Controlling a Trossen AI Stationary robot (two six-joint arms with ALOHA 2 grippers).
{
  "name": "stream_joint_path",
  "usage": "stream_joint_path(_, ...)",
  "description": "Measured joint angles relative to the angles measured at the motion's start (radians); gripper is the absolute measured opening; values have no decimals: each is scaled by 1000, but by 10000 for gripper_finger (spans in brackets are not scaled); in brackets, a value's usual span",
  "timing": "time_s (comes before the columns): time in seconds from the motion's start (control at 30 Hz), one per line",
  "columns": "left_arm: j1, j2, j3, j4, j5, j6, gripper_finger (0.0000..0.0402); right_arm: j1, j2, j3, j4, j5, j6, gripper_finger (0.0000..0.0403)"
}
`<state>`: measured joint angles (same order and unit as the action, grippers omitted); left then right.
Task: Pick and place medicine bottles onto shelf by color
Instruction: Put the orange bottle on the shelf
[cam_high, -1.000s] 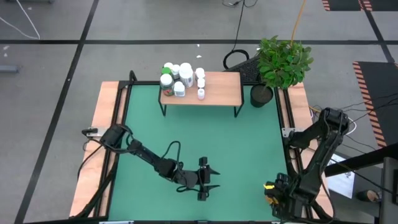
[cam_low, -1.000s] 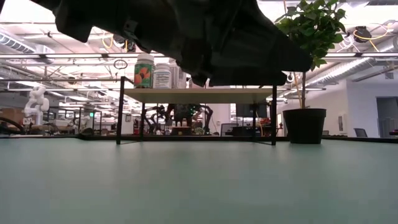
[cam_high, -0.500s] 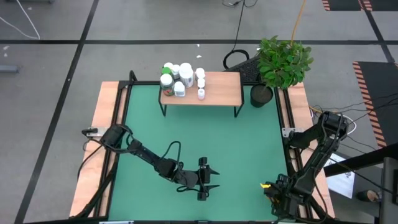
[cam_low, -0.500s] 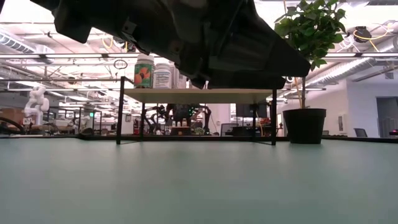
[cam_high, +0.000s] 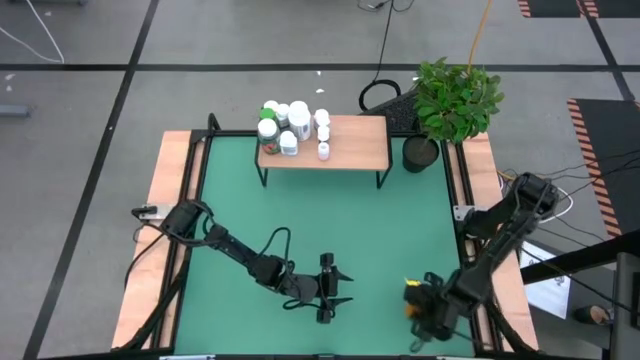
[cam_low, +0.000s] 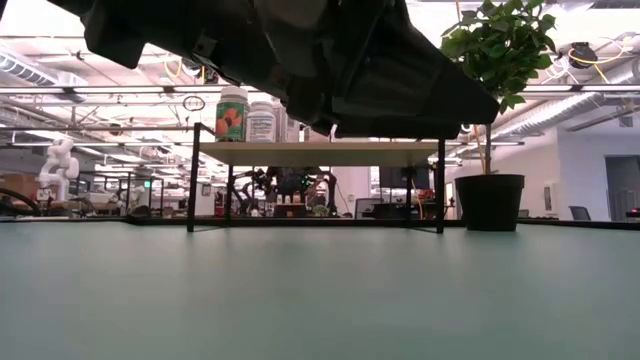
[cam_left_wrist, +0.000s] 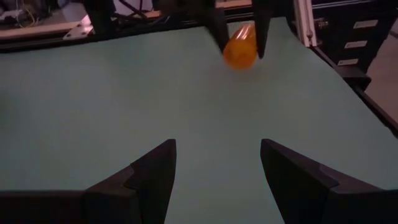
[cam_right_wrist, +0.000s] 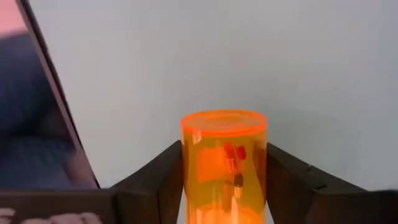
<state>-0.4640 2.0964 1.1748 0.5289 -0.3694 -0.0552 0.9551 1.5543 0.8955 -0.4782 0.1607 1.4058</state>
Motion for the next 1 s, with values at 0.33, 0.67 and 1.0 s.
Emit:
stream_joint_path(0.33, -35, 0, 0, 48, 4, 309, 248, -289, -1, -95, 481, -96, -169, 186)
stream_joint_path(0.67, 45, 8, 1, 25, 159, 239, 326, -440, 0, -238, 628, -241, -502, 187)
stream_joint_path(1.0, 107, 161, 171, -5, 242, 225, 294, -452, 0, -237, 647, -241, -612, 187)
